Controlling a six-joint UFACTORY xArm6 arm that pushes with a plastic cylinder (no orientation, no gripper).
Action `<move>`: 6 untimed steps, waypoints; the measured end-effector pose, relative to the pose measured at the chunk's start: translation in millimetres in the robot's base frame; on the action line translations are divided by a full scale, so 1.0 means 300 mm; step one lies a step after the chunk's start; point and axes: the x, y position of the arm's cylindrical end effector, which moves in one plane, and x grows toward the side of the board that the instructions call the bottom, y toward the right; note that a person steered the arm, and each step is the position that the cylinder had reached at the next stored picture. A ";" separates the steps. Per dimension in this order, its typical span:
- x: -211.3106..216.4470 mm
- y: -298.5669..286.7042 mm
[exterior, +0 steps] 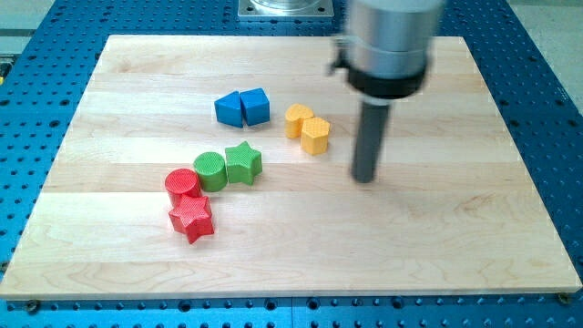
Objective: Place your arm right to the yellow hexagon
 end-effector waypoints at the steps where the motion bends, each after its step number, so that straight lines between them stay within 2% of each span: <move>1: -0.233 0.098; 4: -0.233 0.117; 6: -0.113 0.098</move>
